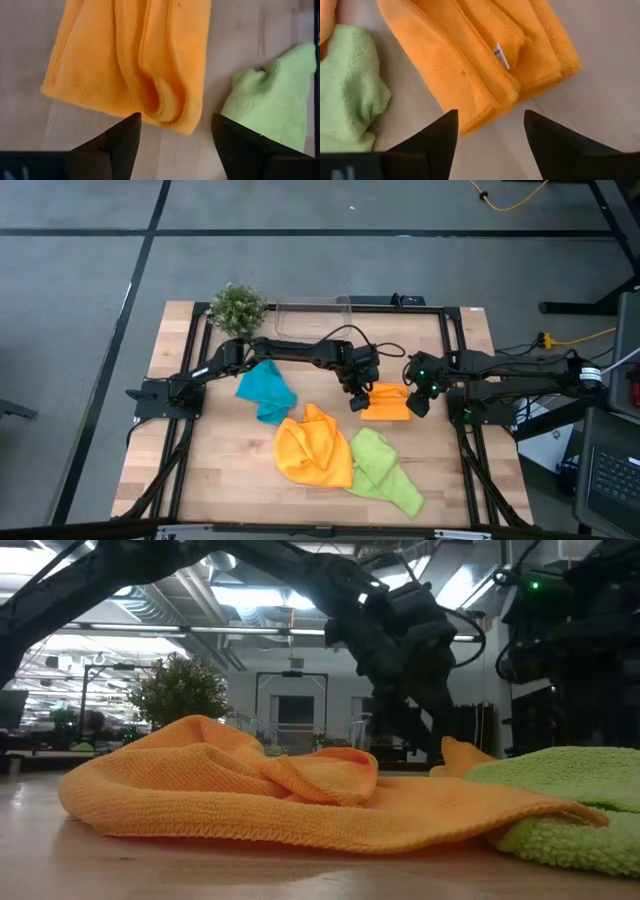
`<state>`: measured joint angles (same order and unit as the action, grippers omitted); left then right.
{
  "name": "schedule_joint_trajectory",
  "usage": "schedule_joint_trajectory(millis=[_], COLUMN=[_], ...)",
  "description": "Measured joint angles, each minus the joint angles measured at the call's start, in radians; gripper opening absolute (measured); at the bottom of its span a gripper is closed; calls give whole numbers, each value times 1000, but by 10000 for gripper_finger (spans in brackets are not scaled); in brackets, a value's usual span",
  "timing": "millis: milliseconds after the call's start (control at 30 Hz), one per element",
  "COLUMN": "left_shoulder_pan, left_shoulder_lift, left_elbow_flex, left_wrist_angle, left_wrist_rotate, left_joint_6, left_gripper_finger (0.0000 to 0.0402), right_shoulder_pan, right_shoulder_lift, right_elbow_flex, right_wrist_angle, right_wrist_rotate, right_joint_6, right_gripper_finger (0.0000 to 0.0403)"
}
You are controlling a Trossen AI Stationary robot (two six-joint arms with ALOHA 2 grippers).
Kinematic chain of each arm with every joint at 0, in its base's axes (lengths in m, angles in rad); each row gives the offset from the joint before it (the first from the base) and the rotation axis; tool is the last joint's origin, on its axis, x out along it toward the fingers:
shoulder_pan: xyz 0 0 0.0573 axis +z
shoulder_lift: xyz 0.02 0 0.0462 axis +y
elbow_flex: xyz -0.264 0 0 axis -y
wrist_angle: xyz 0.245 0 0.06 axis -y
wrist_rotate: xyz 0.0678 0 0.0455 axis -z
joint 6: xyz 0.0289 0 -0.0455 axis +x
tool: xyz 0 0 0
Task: Fold microfiber towels
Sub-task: Fold the top orange microfiber cloth
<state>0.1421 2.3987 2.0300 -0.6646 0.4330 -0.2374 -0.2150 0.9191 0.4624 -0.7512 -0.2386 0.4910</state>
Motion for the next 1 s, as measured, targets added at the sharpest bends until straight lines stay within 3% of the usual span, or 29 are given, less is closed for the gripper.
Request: schedule_joint_trajectory(millis=[233, 667, 767, 867, 1000], left_shoulder_pan=[0, -17, -25, -29, -31], left_shoulder_lift=[9, 20, 20, 20, 20], left_elbow_flex=[1, 0, 0, 0, 0], left_wrist_angle=[50, 44, 70, 88, 83], left_wrist_rotate=[-82, -54, -81, -109, -166], left_joint_6=[-15, -17, -15, -14, -1], left_gripper_finger=[230, 223, 222, 209, 176], right_shoulder_pan=[0, 0, 1, 0, 0], right_shoulder_lift=[-1, -1, 3, 13, 28], right_elbow_flex=[-39, -40, -40, -41, -41], right_wrist_angle=[113, 137, 135, 134, 145], right_wrist_rotate=[-9, -58, -27, 33, 37], right_joint_6=[2, -57, -59, -54, -48], right_gripper_finger=[229, 229, 229, 229, 229])
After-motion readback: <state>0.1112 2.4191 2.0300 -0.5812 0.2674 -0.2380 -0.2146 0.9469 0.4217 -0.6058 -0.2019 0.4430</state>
